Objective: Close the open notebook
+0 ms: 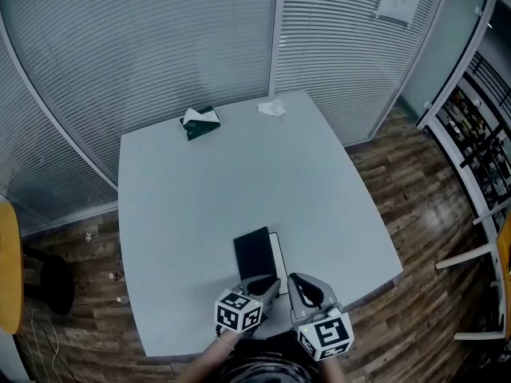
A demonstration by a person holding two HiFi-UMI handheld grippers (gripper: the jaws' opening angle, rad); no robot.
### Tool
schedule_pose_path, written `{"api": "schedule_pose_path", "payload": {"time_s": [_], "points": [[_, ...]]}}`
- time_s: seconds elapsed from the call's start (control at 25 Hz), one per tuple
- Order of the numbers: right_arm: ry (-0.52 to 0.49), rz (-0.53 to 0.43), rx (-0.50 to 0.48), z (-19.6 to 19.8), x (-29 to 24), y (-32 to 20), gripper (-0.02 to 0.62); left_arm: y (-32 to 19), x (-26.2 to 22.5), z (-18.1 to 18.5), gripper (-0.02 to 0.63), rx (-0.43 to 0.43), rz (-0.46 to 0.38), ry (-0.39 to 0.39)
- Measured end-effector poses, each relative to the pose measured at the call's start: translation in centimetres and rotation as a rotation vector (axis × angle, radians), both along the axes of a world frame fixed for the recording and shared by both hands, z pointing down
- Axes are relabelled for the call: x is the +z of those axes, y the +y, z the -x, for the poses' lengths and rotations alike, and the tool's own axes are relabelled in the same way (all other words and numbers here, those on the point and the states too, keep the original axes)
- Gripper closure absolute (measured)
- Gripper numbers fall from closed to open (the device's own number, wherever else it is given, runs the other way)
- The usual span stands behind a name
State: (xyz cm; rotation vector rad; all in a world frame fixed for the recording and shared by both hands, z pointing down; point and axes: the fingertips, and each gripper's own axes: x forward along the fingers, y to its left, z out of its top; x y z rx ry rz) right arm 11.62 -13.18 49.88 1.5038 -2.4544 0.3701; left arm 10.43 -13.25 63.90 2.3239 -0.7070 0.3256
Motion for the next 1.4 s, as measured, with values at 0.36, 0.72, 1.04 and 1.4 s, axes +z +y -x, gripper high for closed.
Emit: {"api": "schedule_pose_path", "payload": {"time_s": [0.36, 0.72, 1.04, 1.4], "points": [[0.004, 0.021, 0.001, 0.0, 0.8, 0.1, 0.594, -0.9, 4.4, 1.7, 0.561, -0.061, 0.076, -0.057], [0.009, 0.029, -0.008, 0.4, 1.2, 0.0, 0.594, -1.2, 4.5, 3.4, 0.594, -0.082, 0.063, -0.085], [0.014, 0.033, -0.022, 0.9, 1.5, 0.3, 0.594, -0.1, 2.3, 3.7, 0.603, -0.069, -0.007, -0.082], [0.009, 0.031, -0.044, 1.8, 1.6, 0.6, 0.594, 0.0, -3.8, 4.7, 0.603, -0.099, -0.159, -0.032]]}}
